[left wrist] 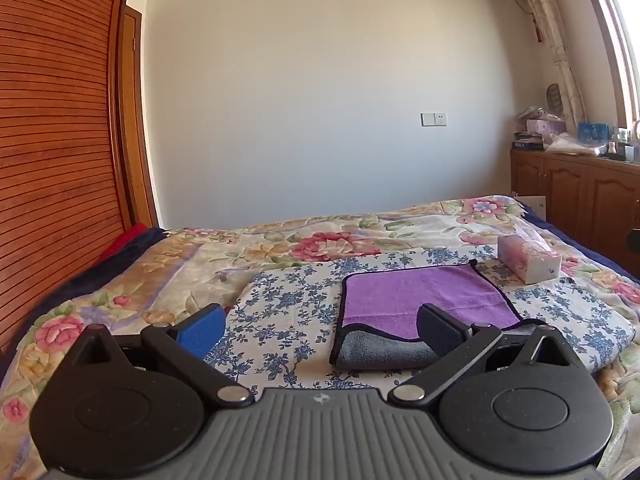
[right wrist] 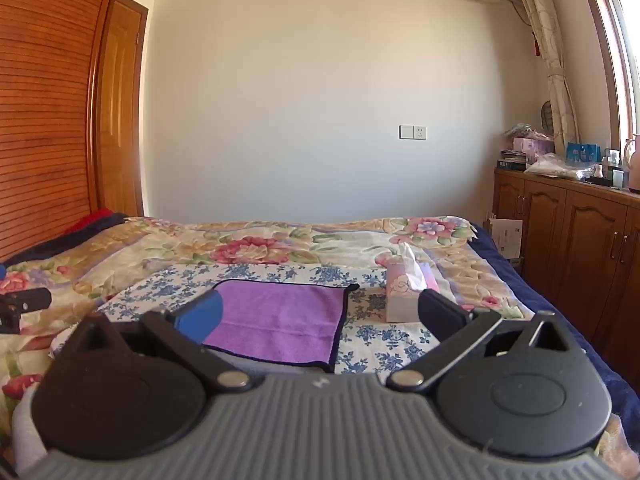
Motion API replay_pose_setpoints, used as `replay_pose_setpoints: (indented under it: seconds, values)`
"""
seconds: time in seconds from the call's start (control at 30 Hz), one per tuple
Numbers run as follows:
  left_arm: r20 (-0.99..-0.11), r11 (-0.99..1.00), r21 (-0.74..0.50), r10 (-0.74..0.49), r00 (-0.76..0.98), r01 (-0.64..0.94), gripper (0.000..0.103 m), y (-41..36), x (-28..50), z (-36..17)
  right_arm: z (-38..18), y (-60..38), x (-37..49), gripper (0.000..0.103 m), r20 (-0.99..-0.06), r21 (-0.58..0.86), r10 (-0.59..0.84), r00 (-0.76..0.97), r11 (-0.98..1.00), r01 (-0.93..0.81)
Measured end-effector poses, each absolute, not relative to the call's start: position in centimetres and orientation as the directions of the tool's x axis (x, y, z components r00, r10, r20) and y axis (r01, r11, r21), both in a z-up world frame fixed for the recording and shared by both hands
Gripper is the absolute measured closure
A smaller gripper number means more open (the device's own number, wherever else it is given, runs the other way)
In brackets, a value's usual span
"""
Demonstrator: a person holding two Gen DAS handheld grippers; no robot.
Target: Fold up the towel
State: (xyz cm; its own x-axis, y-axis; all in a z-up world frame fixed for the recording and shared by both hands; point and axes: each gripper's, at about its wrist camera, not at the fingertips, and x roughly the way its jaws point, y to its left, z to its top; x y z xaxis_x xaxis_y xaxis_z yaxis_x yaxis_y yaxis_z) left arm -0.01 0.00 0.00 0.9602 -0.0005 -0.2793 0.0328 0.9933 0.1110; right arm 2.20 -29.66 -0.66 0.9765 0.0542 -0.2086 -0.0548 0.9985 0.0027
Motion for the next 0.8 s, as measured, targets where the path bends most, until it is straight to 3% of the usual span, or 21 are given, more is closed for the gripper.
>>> replay_pose_setpoints:
  seconds: [0.8]
  values:
    - [-0.274,0.993,0.115,0.003,0.962,0.029,0.000,0.17,-0.11,0.43,-0.76,-29.73,2.32,0.000,-0.207,0.000,0.054,0.977,0.998,-0.055]
